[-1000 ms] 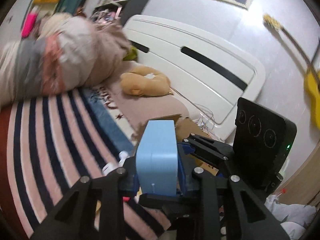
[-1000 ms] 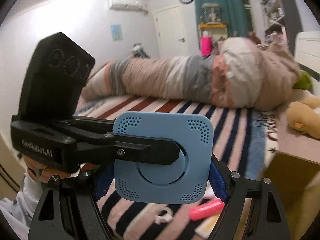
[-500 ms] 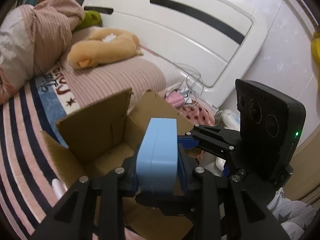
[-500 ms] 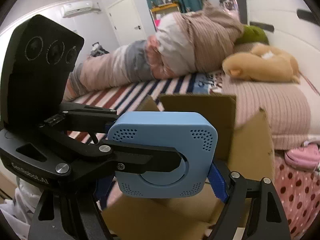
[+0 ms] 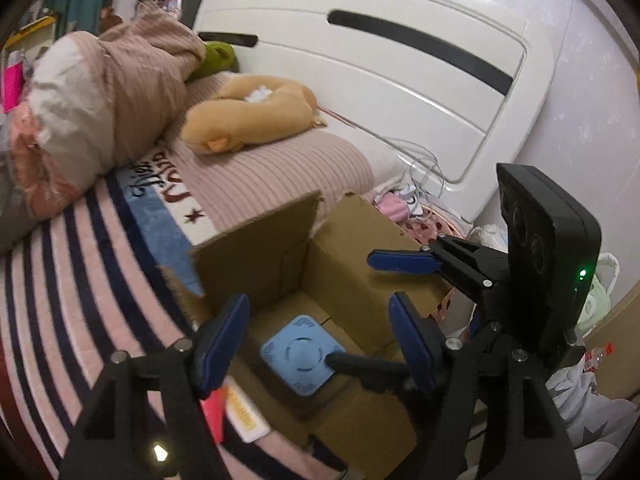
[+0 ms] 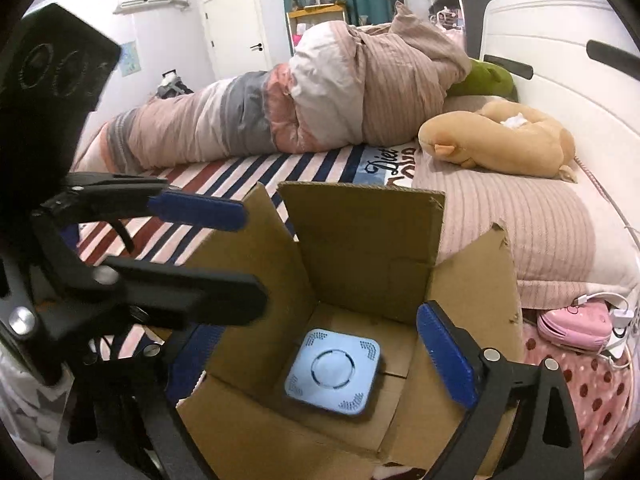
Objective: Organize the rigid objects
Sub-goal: 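Carry the blue device into the cardboard box and open the right gripper, then move the right gripper back to the gold bar and grasp it, then carry the gold bar into the box and release it with the right gripper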
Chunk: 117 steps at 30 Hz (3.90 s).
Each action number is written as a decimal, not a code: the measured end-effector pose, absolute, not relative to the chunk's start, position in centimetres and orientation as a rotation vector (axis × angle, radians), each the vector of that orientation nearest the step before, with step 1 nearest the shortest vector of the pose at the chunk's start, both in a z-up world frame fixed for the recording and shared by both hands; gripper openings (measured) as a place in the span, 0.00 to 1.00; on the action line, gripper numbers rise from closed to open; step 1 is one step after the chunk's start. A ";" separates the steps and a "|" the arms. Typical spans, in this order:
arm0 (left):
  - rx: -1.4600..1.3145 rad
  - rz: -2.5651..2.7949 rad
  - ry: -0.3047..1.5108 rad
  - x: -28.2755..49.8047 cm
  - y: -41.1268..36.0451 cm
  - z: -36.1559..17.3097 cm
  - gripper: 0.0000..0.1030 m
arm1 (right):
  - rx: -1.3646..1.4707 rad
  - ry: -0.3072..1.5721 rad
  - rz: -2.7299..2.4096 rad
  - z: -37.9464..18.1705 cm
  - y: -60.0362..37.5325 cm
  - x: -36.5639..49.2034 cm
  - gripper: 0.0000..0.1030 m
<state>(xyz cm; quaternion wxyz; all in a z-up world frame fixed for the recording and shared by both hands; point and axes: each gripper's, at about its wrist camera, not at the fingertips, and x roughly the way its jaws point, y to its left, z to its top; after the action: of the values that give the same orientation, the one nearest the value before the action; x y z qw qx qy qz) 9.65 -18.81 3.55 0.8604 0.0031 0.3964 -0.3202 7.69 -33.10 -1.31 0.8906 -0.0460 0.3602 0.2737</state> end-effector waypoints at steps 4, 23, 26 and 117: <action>-0.012 -0.596 0.784 7.7 -14.7 4.7 0.67 | -0.158 0.660 0.564 0.3 -30.9 5.7 0.93; -0.075 -0.308 0.720 2.2 4.1 -4.1 0.75 | -0.173 0.846 0.905 -5.3 -13.8 2.0 0.65; -0.067 -0.282 0.769 3.1 4.7 -6.5 0.75 | -0.173 0.950 0.892 -9.0 -12.6 2.7 0.65; 0.070 -0.728 0.867 12.4 -25.9 -0.5 0.39 | -0.115 0.721 0.535 -4.2 -35.9 7.4 0.13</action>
<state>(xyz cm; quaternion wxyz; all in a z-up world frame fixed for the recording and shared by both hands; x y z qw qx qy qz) 12.45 -25.90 -0.52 0.8435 0.0330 0.4104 -0.3448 7.41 -35.86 -4.22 0.8993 -0.0553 0.3483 0.2585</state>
